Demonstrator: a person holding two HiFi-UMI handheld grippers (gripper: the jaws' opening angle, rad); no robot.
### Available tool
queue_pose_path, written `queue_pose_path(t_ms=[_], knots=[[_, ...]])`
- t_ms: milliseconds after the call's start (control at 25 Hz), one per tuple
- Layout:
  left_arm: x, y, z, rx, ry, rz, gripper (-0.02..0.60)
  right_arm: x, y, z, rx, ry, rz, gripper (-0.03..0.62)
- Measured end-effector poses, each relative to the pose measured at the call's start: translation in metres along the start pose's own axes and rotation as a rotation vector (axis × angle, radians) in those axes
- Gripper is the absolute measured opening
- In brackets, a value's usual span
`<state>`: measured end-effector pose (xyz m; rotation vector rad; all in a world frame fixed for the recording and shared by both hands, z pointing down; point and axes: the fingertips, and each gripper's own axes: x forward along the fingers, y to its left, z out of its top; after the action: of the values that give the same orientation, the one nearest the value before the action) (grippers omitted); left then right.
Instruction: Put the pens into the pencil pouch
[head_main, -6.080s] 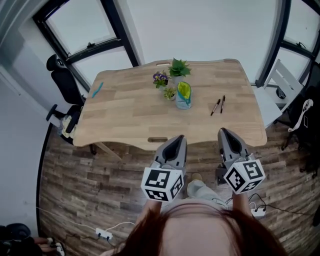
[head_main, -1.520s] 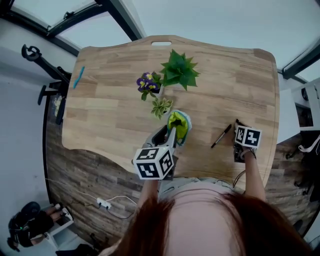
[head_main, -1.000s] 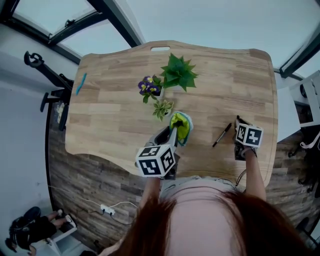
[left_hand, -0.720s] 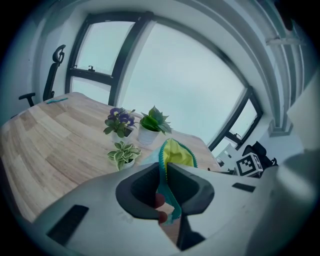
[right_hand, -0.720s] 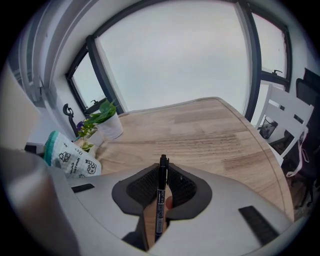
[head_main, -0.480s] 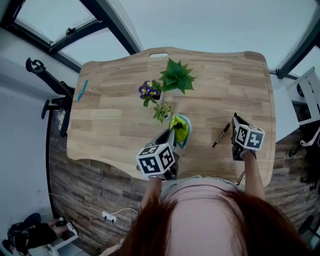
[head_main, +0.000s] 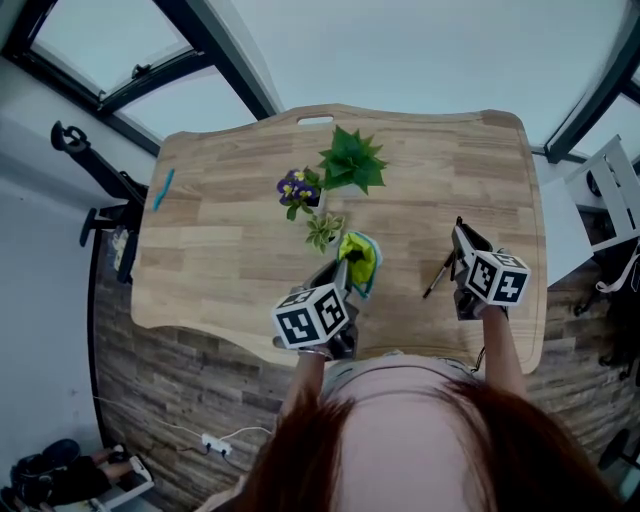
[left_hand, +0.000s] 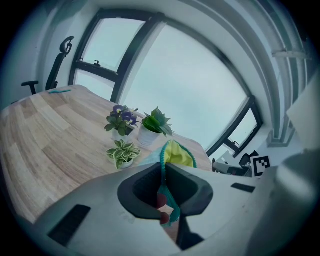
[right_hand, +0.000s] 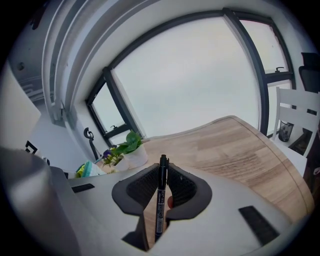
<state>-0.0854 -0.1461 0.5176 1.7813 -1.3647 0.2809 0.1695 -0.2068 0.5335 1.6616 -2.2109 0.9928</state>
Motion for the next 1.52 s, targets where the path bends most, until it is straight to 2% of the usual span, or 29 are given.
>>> queue_pose_path(t_ms=[560,920,1160,1400,1520], knots=[[0.009,-0.016,0.001,0.007,0.006,-0.059,0.023,0.001,0.056,0.023,0.063,-0.08,0.195,0.054],[0.01,-0.021,0.0,-0.008,0.008,-0.08,0.023,-0.005,0.099,0.049,0.132,-0.206,0.368,0.052],[0.011,-0.022,-0.001,-0.013,0.01,-0.087,0.023,-0.006,0.12,0.061,0.158,-0.248,0.447,0.052],[0.013,-0.025,0.001,-0.045,0.016,-0.108,0.023,-0.015,0.143,0.083,0.231,-0.337,0.567,0.052],[0.014,-0.026,0.002,-0.052,0.017,-0.112,0.023,-0.016,0.152,0.089,0.234,-0.361,0.608,0.052]])
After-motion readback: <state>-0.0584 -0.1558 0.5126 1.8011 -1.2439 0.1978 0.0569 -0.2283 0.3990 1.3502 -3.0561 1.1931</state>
